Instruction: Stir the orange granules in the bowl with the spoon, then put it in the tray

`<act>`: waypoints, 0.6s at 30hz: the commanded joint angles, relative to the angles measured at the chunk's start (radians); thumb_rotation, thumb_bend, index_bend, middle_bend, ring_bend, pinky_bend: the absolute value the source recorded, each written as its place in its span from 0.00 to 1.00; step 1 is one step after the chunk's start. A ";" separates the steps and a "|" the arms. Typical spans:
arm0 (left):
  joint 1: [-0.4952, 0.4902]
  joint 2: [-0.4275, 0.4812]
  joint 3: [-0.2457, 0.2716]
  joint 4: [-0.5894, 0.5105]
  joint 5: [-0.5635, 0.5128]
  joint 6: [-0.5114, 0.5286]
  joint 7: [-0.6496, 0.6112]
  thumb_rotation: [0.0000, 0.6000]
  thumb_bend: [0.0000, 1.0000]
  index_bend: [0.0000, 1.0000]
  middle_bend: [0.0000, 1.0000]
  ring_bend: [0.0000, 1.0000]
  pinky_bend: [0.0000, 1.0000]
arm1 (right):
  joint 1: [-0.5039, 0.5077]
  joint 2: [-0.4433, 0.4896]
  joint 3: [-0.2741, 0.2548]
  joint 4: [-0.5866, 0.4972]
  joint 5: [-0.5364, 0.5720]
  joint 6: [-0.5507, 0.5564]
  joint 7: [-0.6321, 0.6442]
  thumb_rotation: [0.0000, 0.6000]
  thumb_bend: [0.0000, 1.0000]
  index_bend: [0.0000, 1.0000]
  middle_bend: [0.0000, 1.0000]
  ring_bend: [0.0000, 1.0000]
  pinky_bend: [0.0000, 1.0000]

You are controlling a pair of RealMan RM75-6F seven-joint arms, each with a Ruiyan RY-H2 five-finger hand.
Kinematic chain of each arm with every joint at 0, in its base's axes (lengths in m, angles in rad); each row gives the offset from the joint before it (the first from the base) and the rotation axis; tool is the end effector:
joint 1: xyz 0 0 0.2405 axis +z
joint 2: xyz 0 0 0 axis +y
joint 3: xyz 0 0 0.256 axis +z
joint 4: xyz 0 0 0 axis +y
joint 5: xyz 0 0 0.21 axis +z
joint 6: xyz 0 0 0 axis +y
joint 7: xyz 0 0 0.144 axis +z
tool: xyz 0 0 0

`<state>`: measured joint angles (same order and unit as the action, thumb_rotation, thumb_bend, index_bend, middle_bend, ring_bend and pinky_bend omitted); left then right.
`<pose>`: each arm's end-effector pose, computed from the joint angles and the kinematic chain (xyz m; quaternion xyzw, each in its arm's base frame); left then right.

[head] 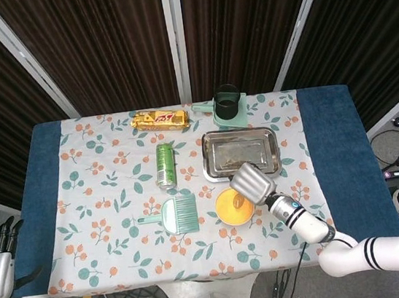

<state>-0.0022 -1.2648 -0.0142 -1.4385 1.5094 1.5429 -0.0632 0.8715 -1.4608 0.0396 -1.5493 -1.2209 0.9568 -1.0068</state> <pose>-0.3420 0.1474 0.1295 -0.5676 -0.4132 -0.3832 0.6002 -0.1205 -0.3329 -0.0120 0.8671 0.0077 0.2147 0.4495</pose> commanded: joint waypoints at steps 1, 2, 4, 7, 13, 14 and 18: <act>-0.001 0.000 0.000 -0.001 0.000 -0.002 0.000 1.00 0.01 0.10 0.07 0.07 0.10 | 0.030 0.025 -0.020 -0.004 -0.042 0.000 -0.095 1.00 0.47 0.68 0.99 1.00 1.00; -0.001 0.001 0.001 -0.002 0.000 -0.004 0.000 1.00 0.01 0.10 0.07 0.07 0.10 | 0.034 0.027 -0.023 -0.003 -0.049 -0.001 -0.113 1.00 0.48 0.68 0.99 1.00 1.00; -0.003 0.001 0.001 -0.002 0.001 -0.006 -0.001 1.00 0.01 0.10 0.07 0.07 0.10 | 0.044 0.027 -0.033 0.003 -0.067 -0.002 -0.160 1.00 0.49 0.69 0.99 1.00 1.00; -0.003 0.001 0.001 -0.001 0.001 -0.008 -0.003 1.00 0.01 0.10 0.07 0.07 0.10 | 0.054 0.017 -0.046 0.018 -0.085 -0.008 -0.218 1.00 0.50 0.70 0.99 1.00 1.00; -0.001 0.000 0.002 0.004 -0.002 -0.010 -0.011 1.00 0.01 0.10 0.07 0.07 0.10 | 0.066 -0.033 -0.066 0.064 -0.088 -0.031 -0.315 1.00 0.50 0.71 0.99 1.00 1.00; -0.001 0.000 0.002 0.005 -0.003 -0.010 -0.012 1.00 0.01 0.10 0.07 0.07 0.10 | 0.067 -0.042 -0.069 0.070 -0.087 -0.034 -0.327 1.00 0.50 0.71 0.99 1.00 1.00; 0.001 -0.002 0.003 0.007 -0.005 -0.010 -0.015 1.00 0.01 0.10 0.07 0.07 0.10 | 0.065 -0.077 -0.074 0.079 -0.082 -0.036 -0.351 1.00 0.50 0.73 0.99 1.00 1.00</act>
<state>-0.0008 -1.2664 -0.0110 -1.4316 1.5048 1.5333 -0.0782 0.9362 -1.5292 -0.0309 -1.4745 -1.3042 0.9229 -1.3522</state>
